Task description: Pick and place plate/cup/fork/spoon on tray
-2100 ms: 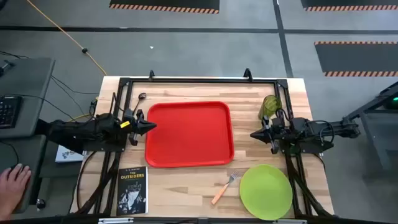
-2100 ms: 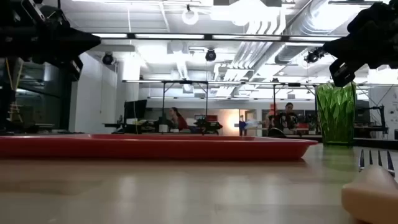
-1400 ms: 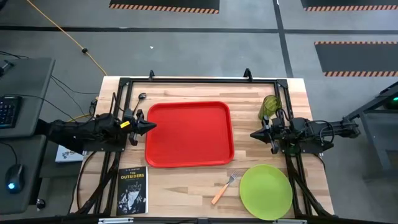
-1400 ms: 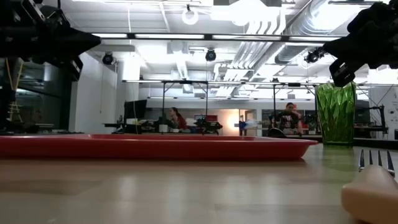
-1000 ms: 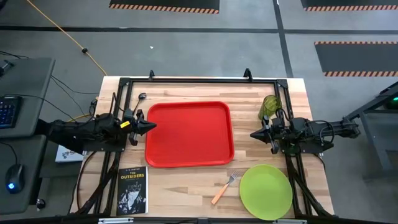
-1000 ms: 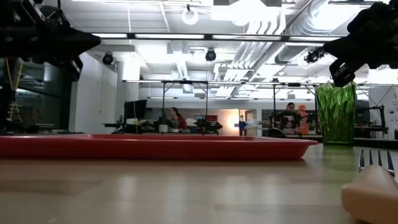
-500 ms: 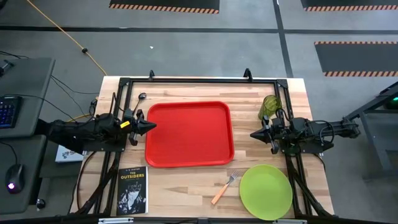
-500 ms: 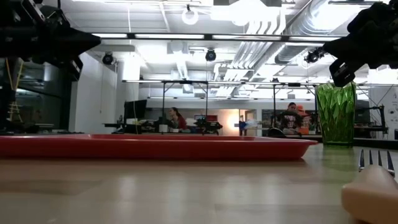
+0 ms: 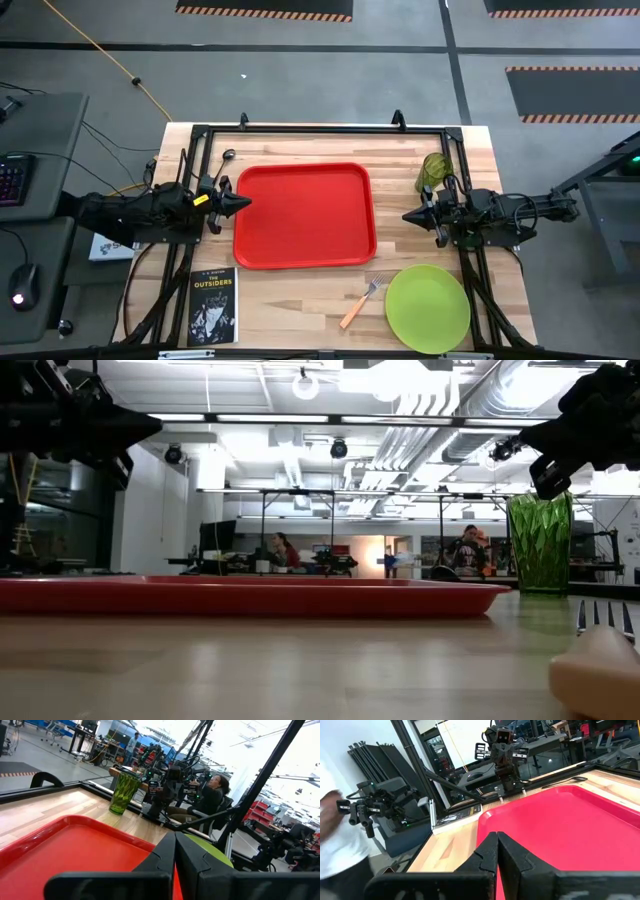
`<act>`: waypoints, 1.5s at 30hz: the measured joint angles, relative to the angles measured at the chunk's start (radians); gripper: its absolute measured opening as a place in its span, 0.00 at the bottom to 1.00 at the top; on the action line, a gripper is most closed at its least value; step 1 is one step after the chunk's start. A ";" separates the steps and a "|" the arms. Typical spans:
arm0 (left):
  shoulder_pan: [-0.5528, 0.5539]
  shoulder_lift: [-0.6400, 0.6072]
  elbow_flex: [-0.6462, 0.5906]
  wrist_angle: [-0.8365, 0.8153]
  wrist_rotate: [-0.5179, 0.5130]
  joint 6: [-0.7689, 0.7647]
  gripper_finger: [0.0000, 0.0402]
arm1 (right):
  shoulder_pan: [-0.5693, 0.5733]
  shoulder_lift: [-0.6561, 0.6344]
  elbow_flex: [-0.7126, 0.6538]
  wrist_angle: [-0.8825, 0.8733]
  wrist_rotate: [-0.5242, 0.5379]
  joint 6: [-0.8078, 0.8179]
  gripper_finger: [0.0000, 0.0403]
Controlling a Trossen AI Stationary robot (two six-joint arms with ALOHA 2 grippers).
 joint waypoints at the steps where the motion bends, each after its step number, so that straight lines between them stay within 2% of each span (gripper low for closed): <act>1: 0.000 0.000 0.000 0.000 0.000 0.000 0.00 | 0.000 0.000 0.000 0.000 0.000 0.000 0.00; 18: 0.000 0.000 0.000 0.000 0.000 0.000 0.00 | 0.000 0.000 0.000 0.000 0.000 -0.001 0.00; 25: 0.000 0.000 0.000 0.000 0.000 0.000 0.00 | -0.001 0.000 0.000 0.002 0.014 -0.120 0.00; 28: 0.000 0.000 0.000 0.000 0.000 0.000 0.00 | -0.001 0.001 0.000 0.058 0.069 0.005 0.00; 32: 0.000 0.000 0.000 0.000 0.000 0.000 0.00 | -0.002 0.000 0.000 0.260 0.223 0.261 0.00; 36: 0.000 0.000 0.000 0.000 0.000 0.000 0.00 | -0.002 0.000 0.000 0.464 0.421 0.374 0.00; 40: 0.000 0.000 0.000 0.000 0.000 0.000 0.00 | -0.003 0.061 0.024 0.669 0.515 0.603 0.00; 43: 0.000 0.000 0.000 0.000 0.000 0.000 0.00 | -0.003 0.173 0.133 0.659 0.495 0.551 0.01; 45: 0.000 0.000 0.000 0.000 0.000 0.000 0.00 | -0.003 0.275 0.234 0.588 0.494 0.472 0.03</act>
